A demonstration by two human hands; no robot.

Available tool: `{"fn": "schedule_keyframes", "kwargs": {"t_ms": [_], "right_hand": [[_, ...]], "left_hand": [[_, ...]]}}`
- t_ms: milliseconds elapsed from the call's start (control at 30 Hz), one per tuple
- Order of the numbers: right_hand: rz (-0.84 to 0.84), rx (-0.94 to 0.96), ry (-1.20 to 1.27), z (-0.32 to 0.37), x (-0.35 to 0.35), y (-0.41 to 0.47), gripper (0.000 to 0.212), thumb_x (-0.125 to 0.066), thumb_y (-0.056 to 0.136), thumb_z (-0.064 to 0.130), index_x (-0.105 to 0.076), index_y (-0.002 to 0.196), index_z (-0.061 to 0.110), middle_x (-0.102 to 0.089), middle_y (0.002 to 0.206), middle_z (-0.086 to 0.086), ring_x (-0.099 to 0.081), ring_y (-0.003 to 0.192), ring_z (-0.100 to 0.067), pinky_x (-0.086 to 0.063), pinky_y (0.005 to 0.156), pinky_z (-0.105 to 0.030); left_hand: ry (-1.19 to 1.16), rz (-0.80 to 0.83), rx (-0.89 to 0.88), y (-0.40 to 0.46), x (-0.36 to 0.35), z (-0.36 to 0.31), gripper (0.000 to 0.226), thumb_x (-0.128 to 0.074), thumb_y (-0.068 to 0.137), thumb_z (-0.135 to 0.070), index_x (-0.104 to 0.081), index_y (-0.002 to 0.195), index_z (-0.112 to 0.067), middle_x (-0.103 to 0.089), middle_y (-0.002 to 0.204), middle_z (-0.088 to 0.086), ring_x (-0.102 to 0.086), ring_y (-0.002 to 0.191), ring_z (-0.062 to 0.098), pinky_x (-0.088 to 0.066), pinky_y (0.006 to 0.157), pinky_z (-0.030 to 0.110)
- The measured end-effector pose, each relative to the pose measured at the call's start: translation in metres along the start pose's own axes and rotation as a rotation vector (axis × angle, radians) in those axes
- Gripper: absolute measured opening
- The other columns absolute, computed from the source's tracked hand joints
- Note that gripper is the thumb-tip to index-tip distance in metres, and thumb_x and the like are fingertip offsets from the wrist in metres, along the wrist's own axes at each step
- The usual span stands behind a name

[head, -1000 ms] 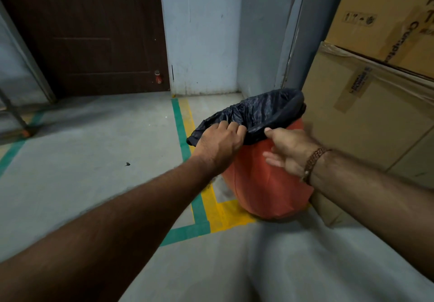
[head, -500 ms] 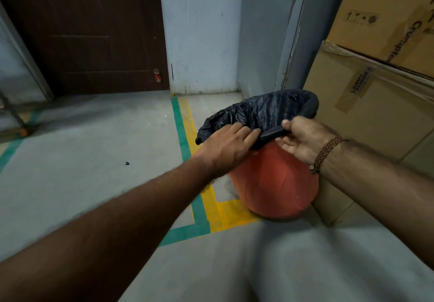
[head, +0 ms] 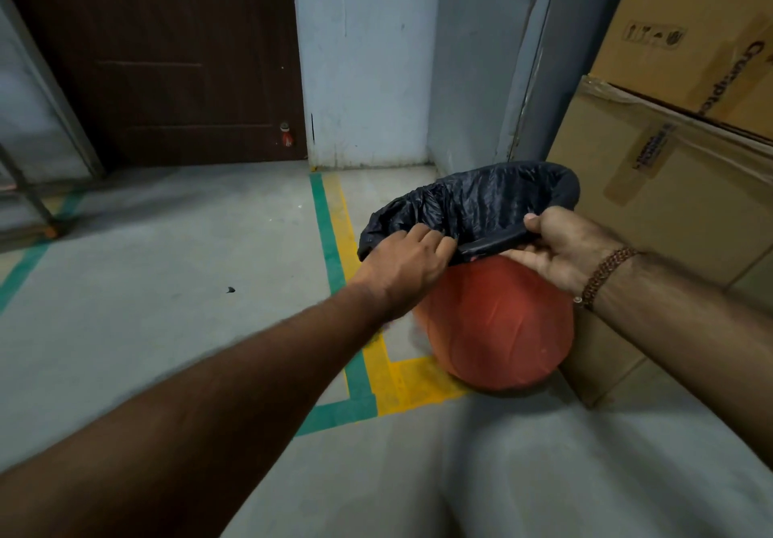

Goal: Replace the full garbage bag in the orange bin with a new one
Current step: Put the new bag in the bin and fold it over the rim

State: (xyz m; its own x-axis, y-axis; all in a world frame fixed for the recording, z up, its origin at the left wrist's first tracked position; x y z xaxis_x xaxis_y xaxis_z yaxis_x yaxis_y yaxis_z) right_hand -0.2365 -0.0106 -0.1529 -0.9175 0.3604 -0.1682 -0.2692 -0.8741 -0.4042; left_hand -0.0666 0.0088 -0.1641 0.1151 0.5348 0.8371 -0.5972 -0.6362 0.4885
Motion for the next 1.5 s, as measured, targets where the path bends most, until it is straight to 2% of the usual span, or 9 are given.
{"fn": "schedule_keyframes", "kwargs": {"t_ms": [200,400,567,733,800,900,1033,1333,1500], "right_hand": [[0.006,0.010,-0.026,0.000,-0.003,-0.009,0.037,-0.049,0.108,0.010,-0.050,0.144,0.010,-0.065,0.131,-0.008,-0.068,0.097,-0.019,-0.058,0.067,-0.039],[-0.043,-0.171,-0.377,-0.027,-0.002,-0.035,0.058,-0.061,0.093,0.063,-0.051,0.134,0.023,-0.058,0.129,-0.003,-0.061,0.117,-0.027,-0.051,0.101,-0.060],[0.107,-0.125,-0.376,-0.044,-0.024,-0.034,0.042,-0.055,0.103,0.048,-0.064,0.128,0.015,-0.068,0.101,-0.003,-0.066,0.108,-0.022,-0.051,0.107,-0.047],[0.101,-0.073,-0.263,-0.042,-0.022,-0.023,0.026,-0.051,0.108,0.029,-0.065,0.101,0.009,-0.074,0.096,-0.010,-0.055,0.135,-0.037,-0.057,0.067,-0.035],[0.073,-0.077,-0.252,-0.041,-0.017,-0.020,0.021,-0.050,0.109,0.022,-0.064,0.105,0.007,-0.073,0.103,-0.013,-0.068,0.117,-0.038,-0.056,0.065,-0.036],[0.038,-0.089,-0.230,-0.036,-0.012,-0.019,0.015,-0.046,0.109,0.012,-0.059,0.115,0.007,-0.068,0.109,-0.016,-0.068,0.082,-0.027,-0.055,0.074,-0.042],[0.048,-0.130,-0.184,-0.031,-0.008,-0.018,0.016,-0.040,0.109,0.005,-0.052,0.119,0.006,-0.061,0.095,-0.017,-0.067,0.091,-0.034,-0.055,0.089,-0.051],[0.079,-0.104,-0.069,-0.031,-0.010,-0.020,0.029,-0.036,0.108,0.000,-0.048,0.135,0.002,-0.061,0.105,-0.018,-0.063,0.121,-0.042,-0.052,0.100,-0.054],[0.064,-0.096,0.032,-0.024,-0.007,-0.015,0.018,-0.037,0.108,0.002,-0.053,0.101,0.003,-0.061,0.096,-0.017,-0.063,0.098,-0.038,-0.053,0.097,-0.055]], "left_hand": [[0.030,0.025,0.150,0.008,-0.002,-0.018,0.016,-0.045,0.093,-0.010,-0.050,0.108,-0.014,-0.056,0.095,0.006,-0.054,0.083,0.025,-0.034,0.059,0.036],[0.056,0.013,0.213,0.011,-0.003,-0.020,0.019,-0.036,0.090,-0.007,-0.047,0.103,-0.016,-0.053,0.090,0.004,-0.053,0.078,0.021,-0.033,0.053,0.033],[0.140,0.016,0.141,0.016,-0.003,-0.037,0.021,-0.032,0.095,-0.013,-0.046,0.109,-0.015,-0.053,0.091,0.003,-0.052,0.079,0.022,-0.034,0.057,0.036],[0.113,-0.017,0.077,0.018,-0.001,-0.039,0.025,-0.030,0.098,-0.017,-0.054,0.104,-0.016,-0.058,0.090,0.003,-0.056,0.077,0.022,-0.037,0.060,0.035],[0.075,-0.044,0.032,0.017,0.001,-0.038,0.027,-0.033,0.099,-0.019,-0.058,0.105,-0.015,-0.060,0.090,0.004,-0.058,0.078,0.024,-0.040,0.061,0.035],[0.010,-0.055,-0.060,0.014,0.000,-0.037,0.034,-0.032,0.103,-0.021,-0.058,0.121,-0.009,-0.059,0.100,0.008,-0.059,0.083,0.027,-0.045,0.067,0.039],[-0.172,-0.077,-0.119,0.003,0.005,-0.020,0.052,-0.039,0.106,-0.045,-0.053,0.137,-0.007,-0.061,0.117,0.012,-0.059,0.095,0.029,-0.050,0.079,0.043],[-0.102,0.115,0.017,-0.023,-0.011,0.045,0.055,-0.053,0.092,-0.032,-0.053,0.145,-0.017,-0.061,0.138,0.005,-0.057,0.120,0.025,-0.051,0.098,0.043],[-0.088,0.104,0.055,-0.020,-0.012,0.043,0.058,-0.058,0.096,-0.031,-0.047,0.151,-0.015,-0.056,0.147,0.007,-0.053,0.127,0.027,-0.047,0.102,0.038]]}}
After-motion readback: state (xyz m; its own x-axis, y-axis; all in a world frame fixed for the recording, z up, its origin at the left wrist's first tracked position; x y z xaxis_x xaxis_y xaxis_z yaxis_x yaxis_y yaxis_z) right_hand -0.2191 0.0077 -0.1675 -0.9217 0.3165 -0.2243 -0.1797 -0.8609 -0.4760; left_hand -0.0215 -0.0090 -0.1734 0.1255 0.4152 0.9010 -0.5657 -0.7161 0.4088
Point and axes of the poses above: each hand's wrist, its own y-axis towards the middle knuckle, its own x-axis out of the back of the hand, z = x × y, the point moved 8 cm from there along y, towards the middle knuckle
